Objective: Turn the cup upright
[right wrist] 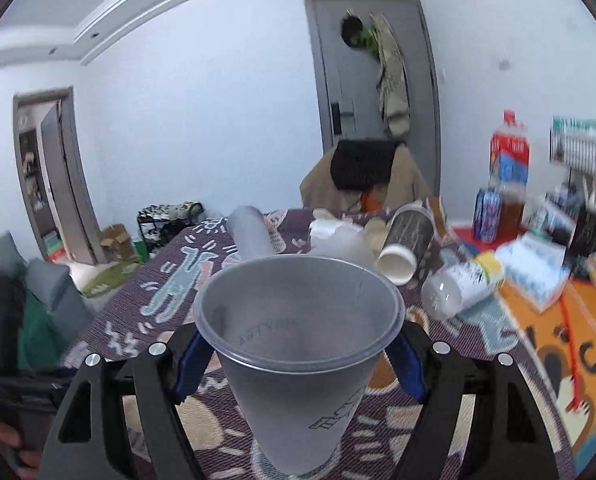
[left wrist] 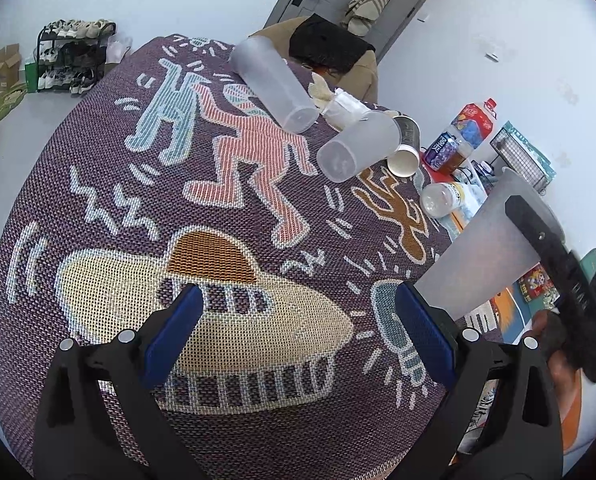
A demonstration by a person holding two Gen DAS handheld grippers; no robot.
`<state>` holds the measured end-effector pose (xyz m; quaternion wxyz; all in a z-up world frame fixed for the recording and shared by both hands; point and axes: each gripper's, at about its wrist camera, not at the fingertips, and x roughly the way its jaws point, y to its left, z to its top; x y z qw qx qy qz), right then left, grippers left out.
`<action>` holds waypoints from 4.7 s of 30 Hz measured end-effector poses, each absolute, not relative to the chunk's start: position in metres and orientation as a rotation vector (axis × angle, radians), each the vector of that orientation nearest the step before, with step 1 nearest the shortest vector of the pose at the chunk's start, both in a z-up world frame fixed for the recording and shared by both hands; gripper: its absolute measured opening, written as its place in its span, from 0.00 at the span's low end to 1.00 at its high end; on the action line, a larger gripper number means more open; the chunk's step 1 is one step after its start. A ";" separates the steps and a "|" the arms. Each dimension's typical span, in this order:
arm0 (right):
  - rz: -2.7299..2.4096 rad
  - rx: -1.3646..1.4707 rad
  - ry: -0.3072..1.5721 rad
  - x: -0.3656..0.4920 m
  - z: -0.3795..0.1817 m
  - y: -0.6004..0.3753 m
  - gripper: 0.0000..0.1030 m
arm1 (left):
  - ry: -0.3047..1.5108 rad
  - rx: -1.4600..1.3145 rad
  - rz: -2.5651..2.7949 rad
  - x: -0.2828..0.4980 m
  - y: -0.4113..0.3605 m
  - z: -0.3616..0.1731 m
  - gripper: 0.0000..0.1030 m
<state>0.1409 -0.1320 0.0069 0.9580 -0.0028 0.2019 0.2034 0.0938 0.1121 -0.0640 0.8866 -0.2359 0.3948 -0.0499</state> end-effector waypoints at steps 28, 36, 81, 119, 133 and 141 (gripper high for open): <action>0.434 0.053 0.518 0.104 -0.018 -0.157 0.93 | 0.783 -0.484 -0.159 0.069 0.094 -0.045 0.93; 0.420 0.101 0.527 0.084 -0.020 -0.184 0.93 | 0.755 -0.429 -0.169 0.058 0.073 -0.031 0.93; 0.454 0.099 0.500 0.013 -0.011 -0.240 0.93 | 0.464 -0.086 0.018 -0.023 -0.011 0.018 0.95; 0.420 0.117 0.506 0.018 -0.012 -0.245 0.93 | 0.454 -0.074 0.009 -0.029 -0.014 0.019 0.95; 0.418 0.115 0.511 0.018 -0.014 -0.244 0.93 | 0.447 -0.067 0.030 -0.030 -0.015 0.017 0.95; 0.415 0.117 0.511 0.019 -0.015 -0.244 0.93 | 0.444 -0.080 0.038 -0.031 -0.011 0.018 0.95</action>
